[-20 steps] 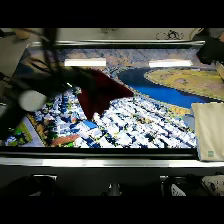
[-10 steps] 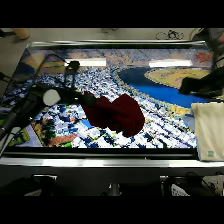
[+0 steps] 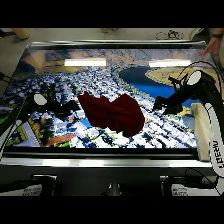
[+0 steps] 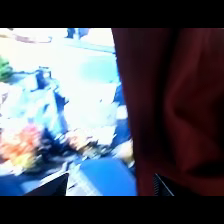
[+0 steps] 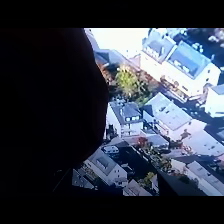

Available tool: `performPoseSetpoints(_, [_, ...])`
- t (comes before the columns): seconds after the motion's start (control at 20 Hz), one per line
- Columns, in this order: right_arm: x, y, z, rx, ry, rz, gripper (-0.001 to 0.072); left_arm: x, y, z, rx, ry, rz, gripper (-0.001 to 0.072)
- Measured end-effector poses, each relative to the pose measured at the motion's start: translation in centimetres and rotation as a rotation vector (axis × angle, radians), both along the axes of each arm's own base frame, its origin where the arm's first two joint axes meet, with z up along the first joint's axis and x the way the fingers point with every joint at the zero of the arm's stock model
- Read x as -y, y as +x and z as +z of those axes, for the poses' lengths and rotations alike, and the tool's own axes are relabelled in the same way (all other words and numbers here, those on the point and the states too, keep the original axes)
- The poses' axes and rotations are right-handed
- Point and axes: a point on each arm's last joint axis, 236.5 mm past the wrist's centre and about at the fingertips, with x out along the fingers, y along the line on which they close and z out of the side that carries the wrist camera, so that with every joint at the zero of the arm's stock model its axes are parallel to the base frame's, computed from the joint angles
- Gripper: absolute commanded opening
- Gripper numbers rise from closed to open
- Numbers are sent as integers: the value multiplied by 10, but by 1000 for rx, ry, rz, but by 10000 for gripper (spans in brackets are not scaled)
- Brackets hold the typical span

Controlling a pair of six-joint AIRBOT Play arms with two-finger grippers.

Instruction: Fold the shirts.

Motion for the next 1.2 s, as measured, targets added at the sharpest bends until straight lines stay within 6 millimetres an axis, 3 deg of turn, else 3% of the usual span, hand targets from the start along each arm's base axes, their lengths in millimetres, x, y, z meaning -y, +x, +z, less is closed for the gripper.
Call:
performPoseSetpoints(0.35, [-5, 7, -25, -25, 25, -6, 535, 5, 64, -23, 82, -105, 197, 595])
performPoseSetpoints(0.4, [-5, 7, -28, -27, 24, -6, 543, 8, 71, -26, 85, -111, 204, 533])
performPoseSetpoints(0.45, [-6, 8, -30, -26, 24, -4, 597, 10, 77, -29, 86, -118, 211, 432])
performPoseSetpoints(0.5, [-8, 6, -34, -32, 24, 4, 656, 13, 81, -32, 83, -124, 221, 384])
performPoseSetpoints(0.55, [-12, 2, -38, -39, 25, 18, 678, 13, 84, -36, 76, -129, 234, 281])
performPoseSetpoints(0.6, [-16, -2, -43, -46, 28, 32, 677, 14, 86, -39, 72, -133, 246, 112])
performPoseSetpoints(0.65, [-20, -6, -49, -53, 26, 43, 677, 14, 87, -43, 62, -136, 254, 27])
performPoseSetpoints(0.8, [-33, -17, -69, -77, 24, 70, 668, 15, 90, -45, 62, -140, 259, 26])
performPoseSetpoints(0.95, [-44, -22, -87, -109, 52, 60, 554, 15, 96, -31, 108, -133, 229, 25])
performPoseSetpoints(1.0, [-51, -25, -91, -128, 77, 53, 419, 15, 96, -26, 123, -131, 218, 24])
performPoseSetpoints(1.05, [-58, -25, -95, -140, 101, 46, 156, 16, 98, -19, 142, -129, 207, 24])
performPoseSetpoints(1.1, [-64, -23, -99, -139, 116, 35, 22, 16, 99, -11, 160, -129, 199, 23])
performPoseSetpoints(1.2, [-72, -16, -101, -120, 141, 15, 20, 16, 102, 11, 216, -125, 172, 22])
